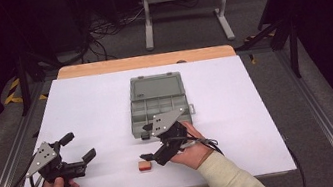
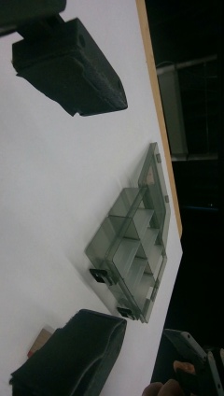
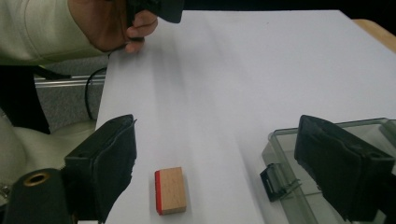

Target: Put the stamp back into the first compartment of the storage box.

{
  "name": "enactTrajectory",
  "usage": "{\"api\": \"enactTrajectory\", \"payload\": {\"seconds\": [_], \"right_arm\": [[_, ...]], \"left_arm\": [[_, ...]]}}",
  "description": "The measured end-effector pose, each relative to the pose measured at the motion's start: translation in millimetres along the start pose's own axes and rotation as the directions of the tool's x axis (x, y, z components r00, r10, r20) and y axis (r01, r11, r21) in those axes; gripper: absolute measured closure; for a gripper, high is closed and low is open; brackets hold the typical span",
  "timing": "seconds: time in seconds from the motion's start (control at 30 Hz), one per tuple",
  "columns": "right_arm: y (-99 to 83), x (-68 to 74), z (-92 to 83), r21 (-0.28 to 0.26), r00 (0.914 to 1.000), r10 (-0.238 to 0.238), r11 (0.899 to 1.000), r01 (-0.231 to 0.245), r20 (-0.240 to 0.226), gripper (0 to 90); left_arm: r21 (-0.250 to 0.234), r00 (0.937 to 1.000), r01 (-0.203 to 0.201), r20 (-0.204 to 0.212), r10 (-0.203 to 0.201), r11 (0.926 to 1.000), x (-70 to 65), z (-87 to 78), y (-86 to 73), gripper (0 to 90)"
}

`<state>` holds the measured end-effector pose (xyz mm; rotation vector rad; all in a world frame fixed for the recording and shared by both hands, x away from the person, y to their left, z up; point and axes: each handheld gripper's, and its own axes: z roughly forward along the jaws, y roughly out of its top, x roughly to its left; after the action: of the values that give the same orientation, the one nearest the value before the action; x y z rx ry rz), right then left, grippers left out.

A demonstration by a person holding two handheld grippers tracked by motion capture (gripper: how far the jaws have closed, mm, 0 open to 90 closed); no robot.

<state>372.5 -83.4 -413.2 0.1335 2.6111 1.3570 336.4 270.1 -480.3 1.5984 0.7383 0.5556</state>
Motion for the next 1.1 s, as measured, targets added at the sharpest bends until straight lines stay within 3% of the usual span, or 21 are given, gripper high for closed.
{"api": "enactTrajectory", "payload": {"seconds": [0.23, 0.43, 0.63, 0.73, 0.97, 1.0, 1.1], "right_arm": [[1.5, -1.0, 10.7, 0.112, 0.999, 0.006, 0.994, -0.001, -0.043, 19.3], [2.6, 1.0, 24.1, 0.234, 0.9954, -0.005, 0.972, 0.027, -0.096, 21.6], [3.3, 1.6, 35.8, 0.329, 0.9913, -0.005, 0.943, 0.049, -0.131, 21.9], [3.6, 2.1, 40.9, 0.379, 0.9889, -0.001, 0.923, 0.058, -0.149, 22.0], [6.2, 5.4, 50.1, 0.458, 0.9857, 0.011, 0.887, 0.068, -0.168, 23.3], [6.6, 5.7, 51.1, 0.474, 0.9849, 0.012, 0.878, 0.072, -0.173, 23.8], [6.8, 6.7, 54.7, 0.495, 0.9839, 0.02, 0.866, 0.071, -0.177, 25.6]], "left_arm": [[0.001, 1.0, 0.0, 0.002, 0.0, 1.0, 0.0, 0.1, 0.0, 1.3], [0.003, 1.0, -0.002, 0.005, 0.002, 1.0, 0.0, 0.3, 0.0, 1.4], [-0.001, 1.0, 0.0, 0.007, 0.0, 1.0, 0.0, 0.6, -0.1, 1.4], [-0.001, 1.0, -0.001, 0.007, 0.001, 1.0, 0.0, 0.6, -0.1, 1.4], [0.004, 0.9999, -0.003, 0.01, 0.003, 1.0, 0.0, 0.8, 0.0, 1.4], [0.004, 0.9999, -0.003, 0.01, 0.003, 1.0, 0.0, 0.8, 0.0, 1.4], [0.004, 1.0, -0.002, 0.01, 0.002, 1.0, 0.2, 0.8, 0.0, 1.4]]}}
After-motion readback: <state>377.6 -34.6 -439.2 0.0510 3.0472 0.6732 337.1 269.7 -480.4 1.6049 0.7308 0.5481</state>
